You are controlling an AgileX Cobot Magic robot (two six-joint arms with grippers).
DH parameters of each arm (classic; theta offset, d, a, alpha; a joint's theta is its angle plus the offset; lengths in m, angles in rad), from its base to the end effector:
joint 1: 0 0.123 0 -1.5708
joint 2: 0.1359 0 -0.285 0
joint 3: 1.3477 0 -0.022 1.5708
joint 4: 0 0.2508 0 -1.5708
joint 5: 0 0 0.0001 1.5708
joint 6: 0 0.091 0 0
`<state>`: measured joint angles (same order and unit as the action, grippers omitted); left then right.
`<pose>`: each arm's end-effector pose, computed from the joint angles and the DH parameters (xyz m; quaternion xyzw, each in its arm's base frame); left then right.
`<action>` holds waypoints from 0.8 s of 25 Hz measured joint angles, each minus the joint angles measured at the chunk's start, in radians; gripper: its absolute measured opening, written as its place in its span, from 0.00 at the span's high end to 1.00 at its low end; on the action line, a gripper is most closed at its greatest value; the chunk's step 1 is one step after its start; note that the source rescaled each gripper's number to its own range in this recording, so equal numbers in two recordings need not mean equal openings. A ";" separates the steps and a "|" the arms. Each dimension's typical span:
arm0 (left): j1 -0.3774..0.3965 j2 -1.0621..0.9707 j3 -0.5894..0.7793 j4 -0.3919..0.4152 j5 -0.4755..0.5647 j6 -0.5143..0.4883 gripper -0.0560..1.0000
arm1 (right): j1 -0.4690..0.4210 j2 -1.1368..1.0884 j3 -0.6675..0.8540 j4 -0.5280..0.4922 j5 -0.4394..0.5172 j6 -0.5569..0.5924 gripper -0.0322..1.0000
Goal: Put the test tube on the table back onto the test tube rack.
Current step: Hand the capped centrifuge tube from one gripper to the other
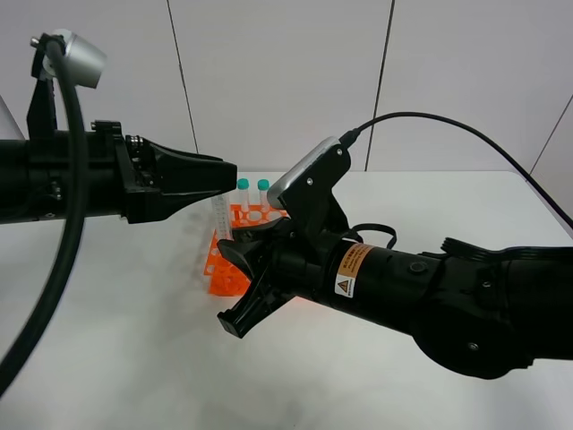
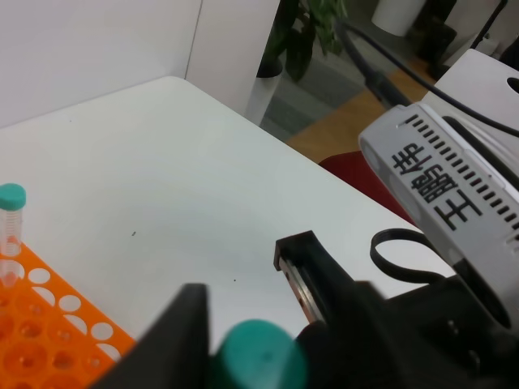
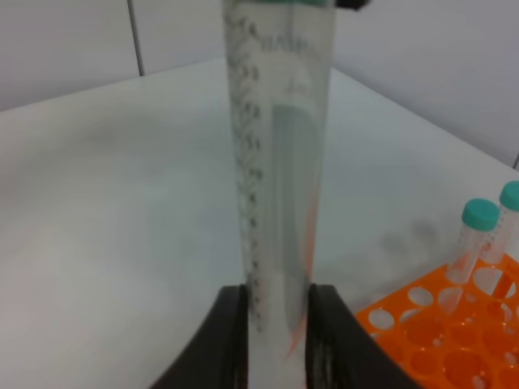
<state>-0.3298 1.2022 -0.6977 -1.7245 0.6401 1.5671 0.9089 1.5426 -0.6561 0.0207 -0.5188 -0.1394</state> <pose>0.2120 -0.1294 0.2968 0.2351 0.7520 -0.3875 0.4787 0.1905 0.2429 0.2166 -0.3910 0.6968 0.2269 0.5568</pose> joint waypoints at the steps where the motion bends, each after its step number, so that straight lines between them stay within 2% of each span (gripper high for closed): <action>1: 0.000 0.000 0.000 0.000 0.000 0.000 0.87 | 0.000 0.000 0.000 0.000 -0.002 0.000 0.96; 13: 0.000 -0.001 -0.007 -0.018 0.002 0.005 0.89 | 0.000 -0.020 0.000 0.022 0.004 -0.002 0.96; 20: 0.000 0.000 -0.007 0.010 -0.035 0.006 0.77 | 0.000 -0.026 0.000 0.043 -0.001 -0.002 0.96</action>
<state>-0.3298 1.2023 -0.7045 -1.7147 0.6053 1.5731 0.9089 1.5165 -0.6561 0.0640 -0.5201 -0.1414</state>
